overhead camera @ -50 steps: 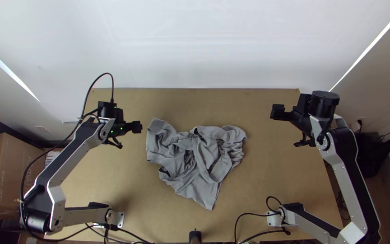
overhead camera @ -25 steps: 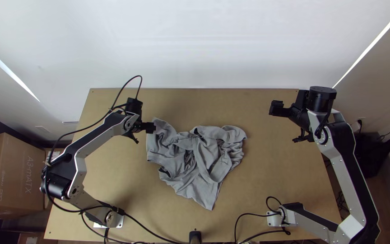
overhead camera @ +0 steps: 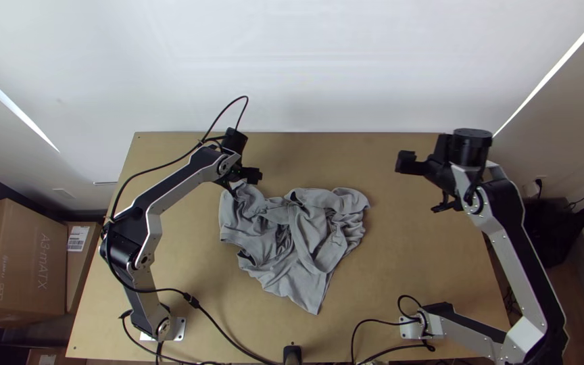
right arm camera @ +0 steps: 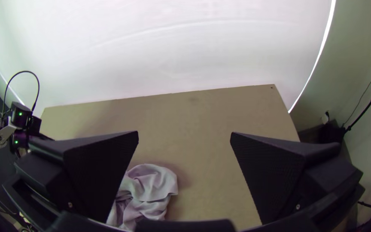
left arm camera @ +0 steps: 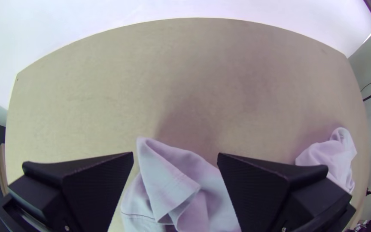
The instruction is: Fold the t-shirt
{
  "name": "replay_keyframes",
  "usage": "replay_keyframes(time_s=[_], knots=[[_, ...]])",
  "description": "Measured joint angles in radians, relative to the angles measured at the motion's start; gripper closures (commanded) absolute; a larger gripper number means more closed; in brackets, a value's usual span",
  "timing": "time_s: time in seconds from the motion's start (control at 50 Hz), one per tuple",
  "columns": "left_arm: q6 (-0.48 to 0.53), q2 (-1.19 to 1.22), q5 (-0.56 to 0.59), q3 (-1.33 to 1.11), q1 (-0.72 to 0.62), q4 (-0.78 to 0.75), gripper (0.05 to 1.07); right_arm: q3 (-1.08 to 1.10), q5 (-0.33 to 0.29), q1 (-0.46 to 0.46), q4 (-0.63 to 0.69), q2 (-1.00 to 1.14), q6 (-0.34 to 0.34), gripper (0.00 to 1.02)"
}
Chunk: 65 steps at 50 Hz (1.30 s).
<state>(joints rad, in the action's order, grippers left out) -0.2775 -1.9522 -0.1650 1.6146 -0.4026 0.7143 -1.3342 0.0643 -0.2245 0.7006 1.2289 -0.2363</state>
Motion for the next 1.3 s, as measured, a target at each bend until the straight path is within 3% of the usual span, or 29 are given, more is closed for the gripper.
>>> replay_keyframes(time_s=[0.28, 0.56, 0.82, 0.88, 1.12, 1.3], knots=[[0.036, 0.107, 0.016, 0.021, 0.129, 0.081, 0.11, -0.19, 0.0, -0.17, 0.06, 0.16, -0.05, 0.04], [0.077, 0.315, 0.052, 0.019, 0.266, 0.134, 0.11, -0.379, -0.001, -0.451, 0.141, 0.346, -0.12, 0.07], [0.082, 0.531, 0.1, -0.121, 0.389, 0.121, 0.11, -0.509, -0.001, -0.655, 0.156, 0.54, -0.131, 0.08], [0.091, 0.567, 0.113, -0.166, 0.423, 0.121, 0.11, -0.519, -0.001, -0.687, 0.145, 0.575, -0.13, 0.13], [0.114, 0.689, 0.141, -0.272, 0.519, 0.122, 0.11, -0.52, -0.001, -0.744, -0.013, 0.694, -0.126, 0.13], [0.122, 0.793, 0.158, -0.286, 0.564, 0.13, 0.11, -0.602, -0.001, -0.753, -0.046, 0.821, -0.122, 0.13]])
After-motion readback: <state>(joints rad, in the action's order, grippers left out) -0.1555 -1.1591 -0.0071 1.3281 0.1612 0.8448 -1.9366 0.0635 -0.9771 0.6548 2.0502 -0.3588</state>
